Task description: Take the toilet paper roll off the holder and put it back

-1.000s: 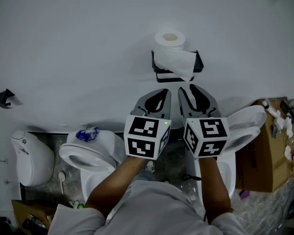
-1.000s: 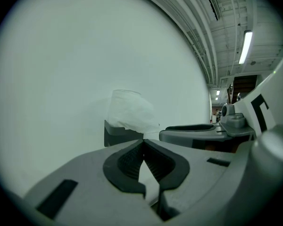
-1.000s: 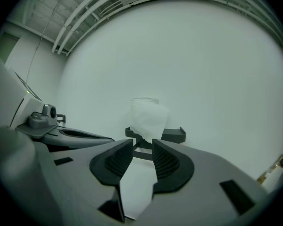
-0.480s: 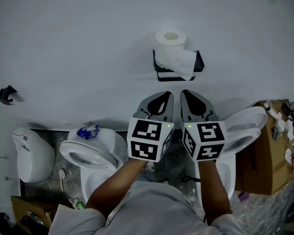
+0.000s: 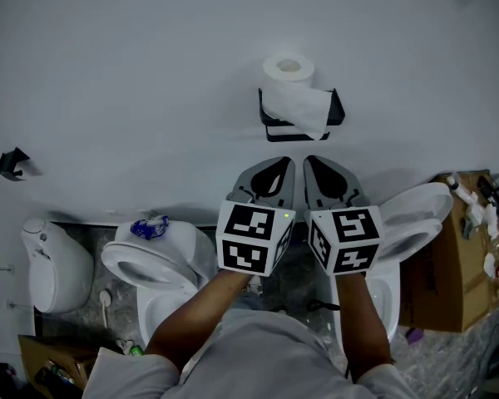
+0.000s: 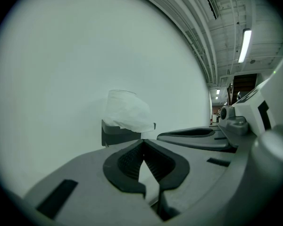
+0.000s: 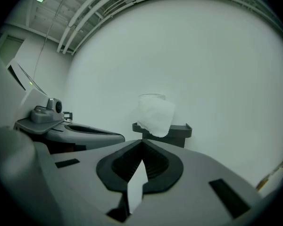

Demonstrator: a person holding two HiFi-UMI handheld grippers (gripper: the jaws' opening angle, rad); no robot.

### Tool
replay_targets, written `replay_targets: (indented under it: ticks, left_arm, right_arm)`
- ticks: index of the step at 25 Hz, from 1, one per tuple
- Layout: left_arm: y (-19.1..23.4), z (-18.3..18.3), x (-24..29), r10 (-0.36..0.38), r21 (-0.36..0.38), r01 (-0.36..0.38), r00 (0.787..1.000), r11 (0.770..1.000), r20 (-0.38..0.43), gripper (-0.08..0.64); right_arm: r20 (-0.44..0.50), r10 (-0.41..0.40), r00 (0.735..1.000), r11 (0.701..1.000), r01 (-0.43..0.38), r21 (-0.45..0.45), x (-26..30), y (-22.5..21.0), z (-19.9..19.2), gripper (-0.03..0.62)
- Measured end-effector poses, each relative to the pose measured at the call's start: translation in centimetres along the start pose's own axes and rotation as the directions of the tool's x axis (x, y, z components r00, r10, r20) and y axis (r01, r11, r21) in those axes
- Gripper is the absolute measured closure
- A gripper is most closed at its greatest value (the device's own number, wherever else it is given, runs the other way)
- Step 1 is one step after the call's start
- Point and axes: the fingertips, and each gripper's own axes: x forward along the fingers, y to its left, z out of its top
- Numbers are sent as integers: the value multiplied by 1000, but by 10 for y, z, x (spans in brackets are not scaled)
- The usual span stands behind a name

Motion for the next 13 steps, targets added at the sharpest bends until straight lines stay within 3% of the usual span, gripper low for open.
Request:
replay_targets:
  ticks: [13]
  left_arm:
    - [3, 1, -2, -4, 1, 4, 1000, 1000, -3, 557]
  right_arm:
    - [5, 3, 1000, 1000, -3, 7, 0, 2, 3, 589]
